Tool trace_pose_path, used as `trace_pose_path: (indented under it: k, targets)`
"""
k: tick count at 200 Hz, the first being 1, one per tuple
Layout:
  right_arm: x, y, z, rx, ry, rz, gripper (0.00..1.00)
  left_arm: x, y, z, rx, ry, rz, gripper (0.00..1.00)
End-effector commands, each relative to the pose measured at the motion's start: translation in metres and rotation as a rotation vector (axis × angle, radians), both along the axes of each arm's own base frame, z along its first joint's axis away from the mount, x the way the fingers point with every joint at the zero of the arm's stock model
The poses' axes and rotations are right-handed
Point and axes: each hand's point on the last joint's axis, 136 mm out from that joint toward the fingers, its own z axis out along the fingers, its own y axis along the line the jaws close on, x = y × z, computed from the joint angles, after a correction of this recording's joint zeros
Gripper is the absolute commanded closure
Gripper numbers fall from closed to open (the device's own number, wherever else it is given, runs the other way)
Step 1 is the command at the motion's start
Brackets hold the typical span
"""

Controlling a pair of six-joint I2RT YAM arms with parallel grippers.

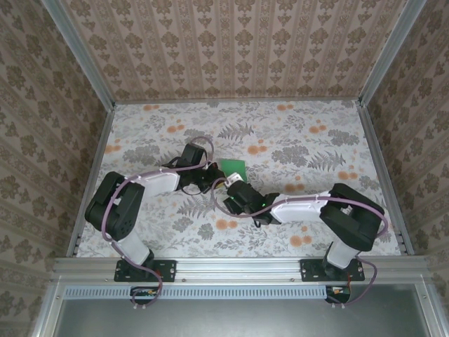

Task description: Fold a paper plane with a square sheet of paper (pick it up from the middle)

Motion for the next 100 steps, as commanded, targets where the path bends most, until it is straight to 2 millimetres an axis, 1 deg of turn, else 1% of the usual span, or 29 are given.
trace_pose_path:
  k: [1,25,50,60,70,100]
  targets:
    - [0.018,0.0,0.011,-0.04,-0.1,-0.057,0.37,0.0,-0.002,0.016,-0.018,-0.004,0.012,0.98]
    - [0.024,-0.004,0.008,-0.071,-0.128,-0.098,0.39,0.0,-0.003,0.016,-0.021,-0.001,0.013,0.98]
    - [0.026,-0.005,0.003,-0.092,-0.139,-0.099,0.45,0.0,-0.002,0.015,-0.021,0.002,0.016,0.98]
    - [0.026,-0.004,0.0,-0.103,-0.139,-0.087,0.5,0.0,-0.003,0.015,-0.021,0.001,0.014,0.98]
    - [0.025,-0.004,-0.003,-0.124,-0.144,-0.078,0.58,0.0,-0.003,0.016,-0.023,-0.003,0.015,0.98]
    - [0.028,-0.006,-0.007,-0.166,-0.164,-0.077,0.68,0.0,-0.003,0.017,-0.028,-0.004,0.014,0.98]
